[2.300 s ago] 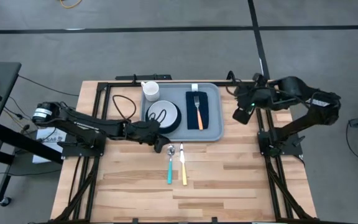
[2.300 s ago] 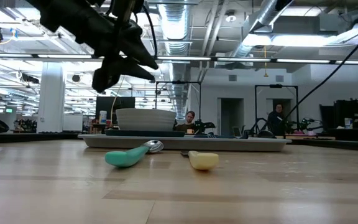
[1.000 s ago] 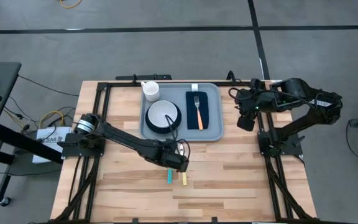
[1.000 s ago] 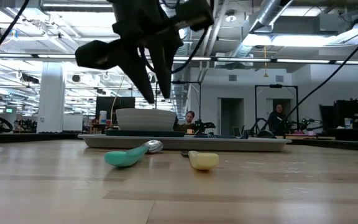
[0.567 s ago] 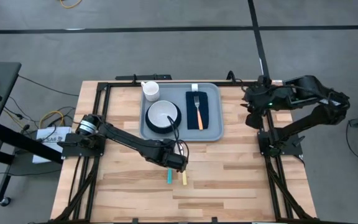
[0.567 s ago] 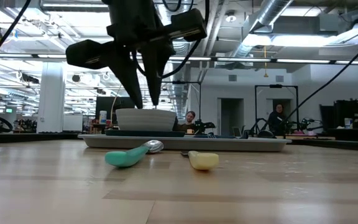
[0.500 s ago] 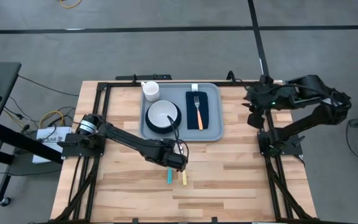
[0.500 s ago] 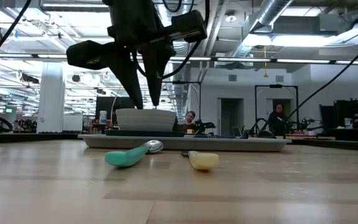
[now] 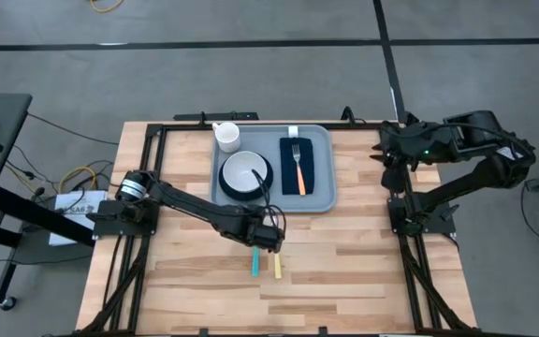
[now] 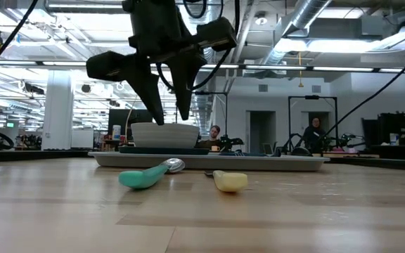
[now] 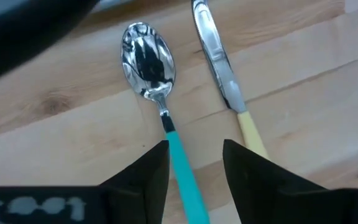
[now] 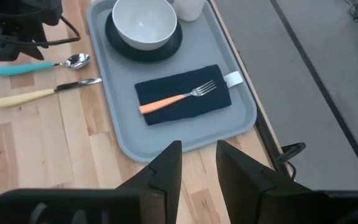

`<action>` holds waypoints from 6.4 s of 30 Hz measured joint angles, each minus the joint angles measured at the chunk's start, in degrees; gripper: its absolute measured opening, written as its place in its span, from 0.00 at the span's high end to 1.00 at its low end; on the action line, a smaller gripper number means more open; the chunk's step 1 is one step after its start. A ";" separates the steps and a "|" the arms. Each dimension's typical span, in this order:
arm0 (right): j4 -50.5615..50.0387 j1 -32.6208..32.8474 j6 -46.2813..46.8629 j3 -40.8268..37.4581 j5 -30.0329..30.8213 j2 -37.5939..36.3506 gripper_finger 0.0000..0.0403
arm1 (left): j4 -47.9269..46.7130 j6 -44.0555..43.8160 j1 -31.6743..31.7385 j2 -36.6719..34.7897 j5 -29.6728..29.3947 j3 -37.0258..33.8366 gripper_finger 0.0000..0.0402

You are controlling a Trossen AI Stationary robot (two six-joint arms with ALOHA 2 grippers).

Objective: Set up tray
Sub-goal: Put the blue spoon on the dark blue napkin to the left of the orange fork

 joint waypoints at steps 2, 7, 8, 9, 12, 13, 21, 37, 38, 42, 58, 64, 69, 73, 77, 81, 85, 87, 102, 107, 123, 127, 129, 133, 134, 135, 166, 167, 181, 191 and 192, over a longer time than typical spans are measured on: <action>0.01 0.00 0.01 0.00 0.00 -0.02 0.77 | 0.08 0.17 0.00 0.76 0.02 -0.01 0.64; 0.00 0.00 0.02 0.00 -0.02 0.02 0.77 | 0.31 0.15 0.24 4.45 3.03 -0.09 0.63; 0.00 0.00 0.00 0.00 -0.01 0.00 0.77 | 0.18 0.15 0.32 4.80 3.64 -0.10 0.63; 0.00 0.00 0.00 0.00 0.00 0.00 0.77 | 0.02 0.14 0.46 5.20 3.87 -0.09 0.63; 0.00 0.00 0.02 0.00 -0.01 0.00 0.77 | 0.31 0.15 0.85 6.08 3.93 -0.11 0.63; 0.00 0.00 0.04 0.00 -0.02 0.00 0.77 | 0.19 0.23 0.96 6.22 3.91 -0.11 0.63; 0.00 0.00 0.04 0.00 -0.03 0.02 0.77 | 1.57 0.34 1.53 6.29 3.64 -0.09 0.63; 0.00 0.00 0.09 0.00 -0.32 0.02 0.77 | 1.48 -0.78 1.70 6.29 2.96 -0.09 0.64; 0.00 0.00 0.11 0.00 -0.43 0.02 0.77 | 1.46 -0.97 1.69 6.29 2.90 -0.09 0.64; 0.01 0.01 0.11 0.00 -1.36 0.02 0.77 | 1.45 -1.22 1.68 6.57 2.51 -0.04 0.64; 0.00 0.00 0.09 -0.26 -1.53 -0.02 0.77 | 2.97 -1.17 1.70 11.47 6.65 0.24 0.65; 0.00 0.00 0.09 -0.26 -1.55 -0.02 0.77 | 2.67 -0.62 1.79 11.51 8.50 0.18 0.73; 0.00 0.00 0.09 -0.26 -1.55 -0.02 0.77 | 2.37 0.83 1.70 11.51 7.97 0.13 0.85; 0.00 0.00 0.09 -0.26 -1.55 -0.02 0.77 | 2.46 1.68 1.66 11.51 7.86 0.13 0.96; 0.00 0.00 0.07 -0.26 -1.55 -0.02 0.77 | 2.46 1.65 1.57 11.51 7.42 0.09 0.94; 0.00 0.00 0.07 -0.26 -1.55 -0.02 0.77 | 2.46 1.68 1.55 11.51 7.33 0.09 0.94; 0.00 0.00 0.07 -0.26 -1.55 -0.02 0.77 | 0.50 2.42 1.40 11.67 6.78 1.92 0.96; 0.00 0.00 0.07 -0.26 -1.55 -0.02 0.77 | -1.18 3.28 1.40 11.92 6.28 3.62 0.96; 0.00 0.00 0.07 -0.26 -1.54 -0.02 0.77 | -10.60 7.05 2.13 12.19 4.13 18.05 0.95; 0.00 0.00 -1.74 -0.26 -1.28 -0.02 0.77 | -10.47 9.22 5.19 12.04 5.01 21.67 0.94; -0.02 0.00 -1.53 -0.24 -1.11 -4.22 0.77 | -2.67 16.41 22.13 11.99 9.35 25.99 0.95; 0.00 -0.02 -1.51 -0.24 -1.10 -4.87 0.77 | 0.62 16.69 25.13 11.99 9.81 26.03 0.95; 0.02 -0.02 -1.51 -0.24 -1.11 -4.87 0.77 | 0.29 16.69 26.38 11.99 9.81 26.03 0.95; 0.00 -0.02 -1.51 -0.24 -1.11 -4.87 0.77 | 0.19 16.67 28.43 12.18 9.62 26.05 0.95; 0.01 -0.02 -1.51 -0.24 -1.11 -4.86 0.77 | 0.54 16.67 28.89 12.47 9.62 26.13 0.95; 0.01 -0.02 -1.51 -0.24 -1.11 -4.84 0.77 | 0.65 16.67 29.39 12.69 9.93 26.12 0.95; 0.01 -0.04 -1.92 -0.26 -1.11 -4.48 0.77 | 11.26 16.51 34.22 19.98 9.87 26.10 0.95; 0.00 -0.04 -1.92 -0.26 -1.11 -4.48 0.77 | 10.88 16.56 34.32 20.08 10.22 26.10 0.95; 0.00 -0.02 -1.92 -0.26 -1.11 -4.48 0.77 | 10.44 17.41 34.49 20.41 11.17 26.08 0.94; 0.00 -0.04 -1.94 -0.26 -1.09 -4.48 0.77 | 3.27 24.10 34.20 20.47 10.09 35.98 0.94; 0.00 -0.04 -1.92 -0.26 -1.09 -4.48 0.77 | 1.17 24.99 33.95 20.47 8.86 38.49 0.94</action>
